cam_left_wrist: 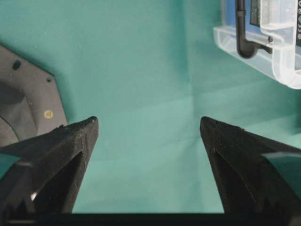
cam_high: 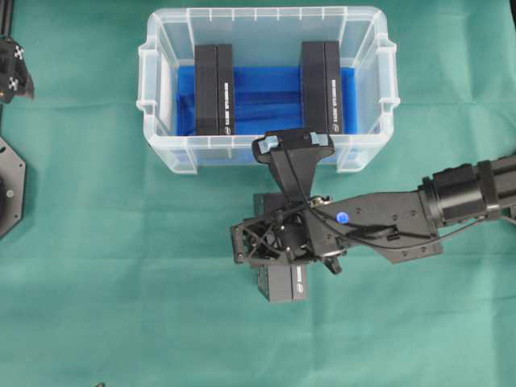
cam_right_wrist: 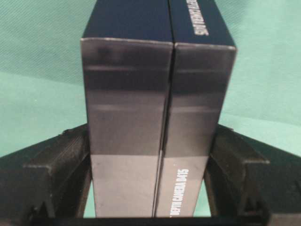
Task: Take out the box from the case.
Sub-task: 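Carry the held boxes out of the case toward the front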
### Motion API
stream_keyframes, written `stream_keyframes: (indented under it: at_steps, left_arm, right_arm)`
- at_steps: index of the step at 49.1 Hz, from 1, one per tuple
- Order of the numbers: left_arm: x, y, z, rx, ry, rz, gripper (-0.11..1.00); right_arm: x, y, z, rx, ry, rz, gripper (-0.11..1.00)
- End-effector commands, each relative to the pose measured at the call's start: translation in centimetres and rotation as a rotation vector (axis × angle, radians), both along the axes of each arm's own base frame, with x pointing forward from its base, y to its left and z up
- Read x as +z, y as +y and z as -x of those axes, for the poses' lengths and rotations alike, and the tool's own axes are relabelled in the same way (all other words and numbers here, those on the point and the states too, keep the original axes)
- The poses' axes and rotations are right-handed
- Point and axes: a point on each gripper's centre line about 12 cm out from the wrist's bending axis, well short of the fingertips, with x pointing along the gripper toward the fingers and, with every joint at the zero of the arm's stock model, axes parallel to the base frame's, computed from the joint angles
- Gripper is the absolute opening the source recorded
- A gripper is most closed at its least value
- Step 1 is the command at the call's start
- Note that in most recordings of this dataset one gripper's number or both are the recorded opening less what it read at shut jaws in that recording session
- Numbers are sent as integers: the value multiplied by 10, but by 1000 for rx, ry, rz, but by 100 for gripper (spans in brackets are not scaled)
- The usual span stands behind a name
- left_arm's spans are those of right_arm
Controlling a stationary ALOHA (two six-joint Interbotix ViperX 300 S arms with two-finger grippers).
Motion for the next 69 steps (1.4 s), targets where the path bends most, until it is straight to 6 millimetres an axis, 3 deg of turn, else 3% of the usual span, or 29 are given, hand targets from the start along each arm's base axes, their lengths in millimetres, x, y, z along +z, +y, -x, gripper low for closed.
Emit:
stream_keyframes:
  at_steps: [1,29,38,54,62,69]
  left_arm:
    - [3,1,0,1,-10,-9,92]
    - [4,1,0,2,-11,-9,92]
    - [4,1,0,4,-11,-9,92]
    - [3,1,-1,4,-9,-7,92]
    - [3,1,-1,5,-9,-7,92]
    - [3,1,-1,4,-9,-7,92]
  right_arm:
    - [13,0,-1,3,-39,-8,66]
    - [12,9,2,9,-25,-25,67]
    - [14,7,0,17,-37,-5,94]
    - [14,7,0,14,-36,-4,93]
    - [30,6,2,13,-52,-6,93]
    - [56,0,10,1,-27,19,93]
